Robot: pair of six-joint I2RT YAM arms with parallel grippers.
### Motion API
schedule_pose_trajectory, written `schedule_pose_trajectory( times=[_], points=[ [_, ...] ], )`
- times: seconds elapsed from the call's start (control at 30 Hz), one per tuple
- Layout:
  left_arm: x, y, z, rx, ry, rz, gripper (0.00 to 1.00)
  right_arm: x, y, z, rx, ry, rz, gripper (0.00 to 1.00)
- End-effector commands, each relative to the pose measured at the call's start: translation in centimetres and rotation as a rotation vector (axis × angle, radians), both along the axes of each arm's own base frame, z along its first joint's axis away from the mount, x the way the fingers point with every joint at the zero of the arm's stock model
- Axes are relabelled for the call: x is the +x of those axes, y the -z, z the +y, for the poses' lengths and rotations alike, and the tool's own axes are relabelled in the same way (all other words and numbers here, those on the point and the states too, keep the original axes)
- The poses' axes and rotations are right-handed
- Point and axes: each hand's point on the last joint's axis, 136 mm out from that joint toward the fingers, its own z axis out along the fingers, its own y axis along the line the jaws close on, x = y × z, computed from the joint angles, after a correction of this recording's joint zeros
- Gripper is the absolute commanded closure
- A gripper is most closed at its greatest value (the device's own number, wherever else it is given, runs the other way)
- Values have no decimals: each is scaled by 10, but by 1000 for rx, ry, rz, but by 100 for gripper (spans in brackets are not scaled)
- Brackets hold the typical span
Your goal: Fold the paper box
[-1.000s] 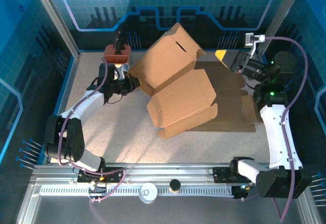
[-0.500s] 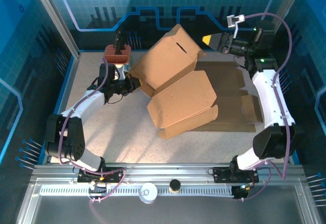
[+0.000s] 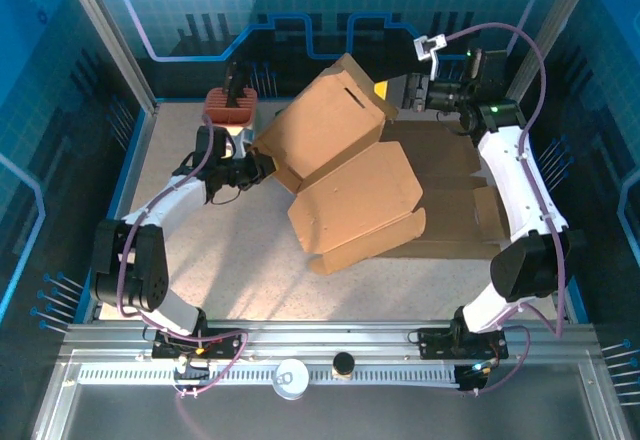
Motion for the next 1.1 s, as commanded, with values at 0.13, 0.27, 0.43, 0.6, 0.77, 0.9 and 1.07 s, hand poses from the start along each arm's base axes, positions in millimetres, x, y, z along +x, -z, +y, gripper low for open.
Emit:
schedule_pose_trajectory(
  times=[0.13,0.27,0.43,0.6,0.77,0.9,1.07],
  points=[
    [6,-24,-5,-21,36,-66,100,-16,11,18,-118,-2,-31,52],
    [6,-25,-5,-16,36,-69,100,-18,14,22,-171,15,-47,52],
    [6,-24,-6,-11,38,-69,100,-21,23,28,-291,41,-91,51],
    [6,-25,-6,-7,41,-72,100,-10,27,19,-368,119,-129,49],
    [5,-24,-5,-6,39,-71,100,-6,12,8,-339,164,-171,49],
    [5,-24,-6,-6,41,-71,100,-11,-3,1,-298,177,-206,48],
    [5,-25,-6,-7,41,-71,100,-4,-4,-11,-282,216,-202,46]
  ],
)
